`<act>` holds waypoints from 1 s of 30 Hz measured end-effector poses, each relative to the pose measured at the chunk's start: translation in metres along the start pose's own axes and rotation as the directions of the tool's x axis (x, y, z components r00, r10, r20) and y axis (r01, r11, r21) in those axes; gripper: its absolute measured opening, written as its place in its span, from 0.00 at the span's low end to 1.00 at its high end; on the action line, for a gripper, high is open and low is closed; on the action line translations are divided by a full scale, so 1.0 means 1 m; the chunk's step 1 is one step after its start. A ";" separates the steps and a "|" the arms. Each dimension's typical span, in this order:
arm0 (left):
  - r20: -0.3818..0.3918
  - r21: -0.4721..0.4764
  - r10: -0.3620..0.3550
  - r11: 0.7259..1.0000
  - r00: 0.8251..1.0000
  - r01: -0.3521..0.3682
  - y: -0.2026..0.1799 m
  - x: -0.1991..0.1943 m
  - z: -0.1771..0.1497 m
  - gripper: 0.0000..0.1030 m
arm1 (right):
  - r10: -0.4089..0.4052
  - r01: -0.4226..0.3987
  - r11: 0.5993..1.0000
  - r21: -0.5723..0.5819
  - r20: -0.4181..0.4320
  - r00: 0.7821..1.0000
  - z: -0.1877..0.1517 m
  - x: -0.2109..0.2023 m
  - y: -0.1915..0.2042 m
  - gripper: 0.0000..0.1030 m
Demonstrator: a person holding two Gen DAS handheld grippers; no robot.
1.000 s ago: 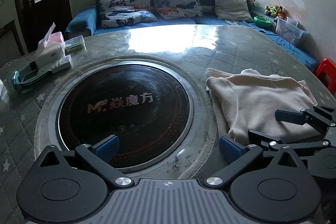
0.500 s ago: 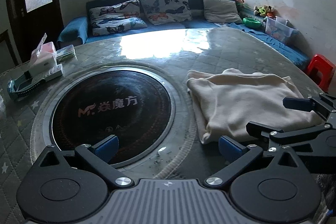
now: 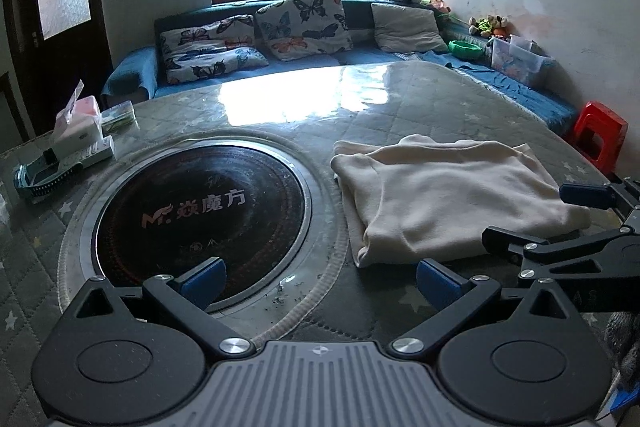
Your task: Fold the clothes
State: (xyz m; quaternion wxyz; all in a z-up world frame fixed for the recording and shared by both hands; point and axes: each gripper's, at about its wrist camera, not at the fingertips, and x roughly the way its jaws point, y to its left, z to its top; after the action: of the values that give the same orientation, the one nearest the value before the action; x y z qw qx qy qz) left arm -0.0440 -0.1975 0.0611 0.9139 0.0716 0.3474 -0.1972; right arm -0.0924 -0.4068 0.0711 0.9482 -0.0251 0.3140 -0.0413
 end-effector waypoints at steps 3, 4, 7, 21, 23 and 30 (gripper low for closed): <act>0.007 0.009 -0.007 1.000 1.000 0.007 -0.003 -0.004 -0.002 1.00 | -0.018 0.018 1.000 0.009 0.004 1.000 -0.003 -0.004 -0.001 1.00; 0.009 0.014 -0.009 1.000 1.000 0.009 -0.005 -0.006 -0.003 1.00 | -0.022 0.022 1.000 0.011 0.005 1.000 -0.004 -0.005 -0.002 1.00; 0.014 0.022 -0.015 1.000 1.000 0.014 -0.008 -0.010 -0.007 1.00 | -0.033 0.032 0.999 0.017 0.006 0.999 -0.009 -0.010 -0.002 1.00; 0.020 0.042 -0.045 0.998 0.999 0.044 -0.023 -0.018 -0.022 1.00 | -0.043 0.042 0.998 0.050 0.005 0.999 -0.025 -0.027 -0.007 1.00; 0.022 0.044 -0.051 0.998 0.998 0.050 -0.026 -0.019 -0.023 1.00 | -0.043 0.042 0.998 0.055 0.005 0.999 -0.027 -0.029 -0.007 1.00; 0.027 0.053 -0.058 0.997 0.998 0.057 -0.030 -0.020 -0.025 1.00 | -0.048 0.047 0.994 0.098 0.008 0.999 -0.034 -0.035 -0.010 1.00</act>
State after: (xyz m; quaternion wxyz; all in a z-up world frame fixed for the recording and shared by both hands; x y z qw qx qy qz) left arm -0.0854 -0.2119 0.0556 0.9106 0.0824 0.3308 -0.2335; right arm -0.1416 -0.4140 0.0652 0.9487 0.0138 0.3059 -0.0793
